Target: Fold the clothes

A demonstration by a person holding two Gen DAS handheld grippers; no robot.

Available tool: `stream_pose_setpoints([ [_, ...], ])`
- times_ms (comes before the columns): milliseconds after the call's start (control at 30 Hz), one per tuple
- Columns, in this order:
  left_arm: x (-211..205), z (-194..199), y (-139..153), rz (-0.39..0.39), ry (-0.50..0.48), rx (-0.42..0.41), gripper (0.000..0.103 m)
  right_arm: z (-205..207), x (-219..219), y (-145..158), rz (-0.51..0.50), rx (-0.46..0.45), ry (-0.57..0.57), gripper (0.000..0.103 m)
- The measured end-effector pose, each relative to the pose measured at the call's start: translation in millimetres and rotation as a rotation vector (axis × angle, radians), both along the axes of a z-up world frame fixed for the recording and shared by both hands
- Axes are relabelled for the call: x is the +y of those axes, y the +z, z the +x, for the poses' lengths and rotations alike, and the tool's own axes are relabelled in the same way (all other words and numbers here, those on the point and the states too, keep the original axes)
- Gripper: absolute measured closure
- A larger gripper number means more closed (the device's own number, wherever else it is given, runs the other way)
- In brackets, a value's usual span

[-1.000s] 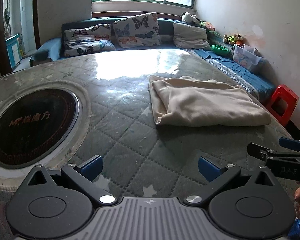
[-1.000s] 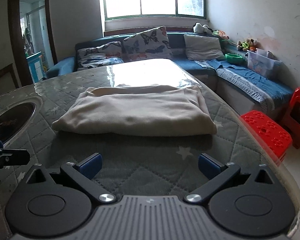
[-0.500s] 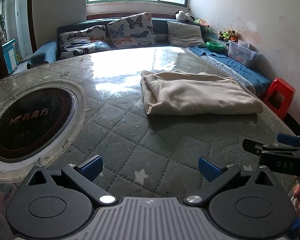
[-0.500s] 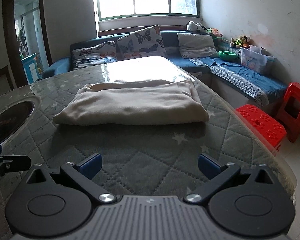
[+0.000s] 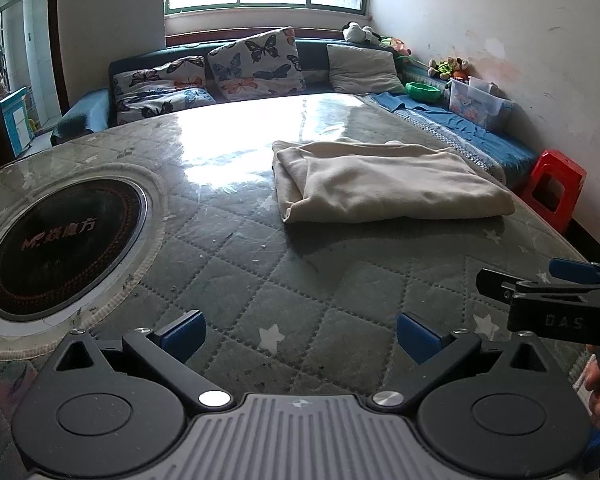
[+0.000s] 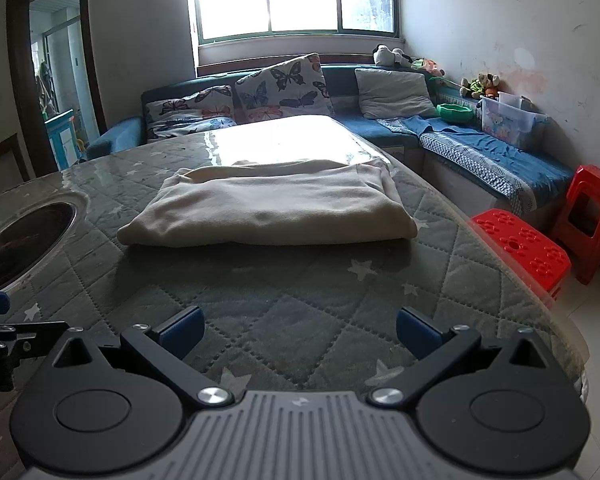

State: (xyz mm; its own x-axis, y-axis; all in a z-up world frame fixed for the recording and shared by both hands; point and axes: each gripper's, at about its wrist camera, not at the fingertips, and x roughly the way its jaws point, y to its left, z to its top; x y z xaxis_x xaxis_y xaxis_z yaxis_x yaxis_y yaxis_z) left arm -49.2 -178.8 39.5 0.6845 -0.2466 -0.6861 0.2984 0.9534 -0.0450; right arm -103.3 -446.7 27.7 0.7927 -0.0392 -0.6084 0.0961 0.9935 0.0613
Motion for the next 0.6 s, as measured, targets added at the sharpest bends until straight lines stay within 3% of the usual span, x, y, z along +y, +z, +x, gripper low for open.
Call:
stream_pose_setpoints([
  [600, -4.7, -8.2, 2.4, 0.003, -0.017, -0.004, 0.000, -7.6, -0.3, 1.4, 0.006, -0.011, -0.007, 0.000],
])
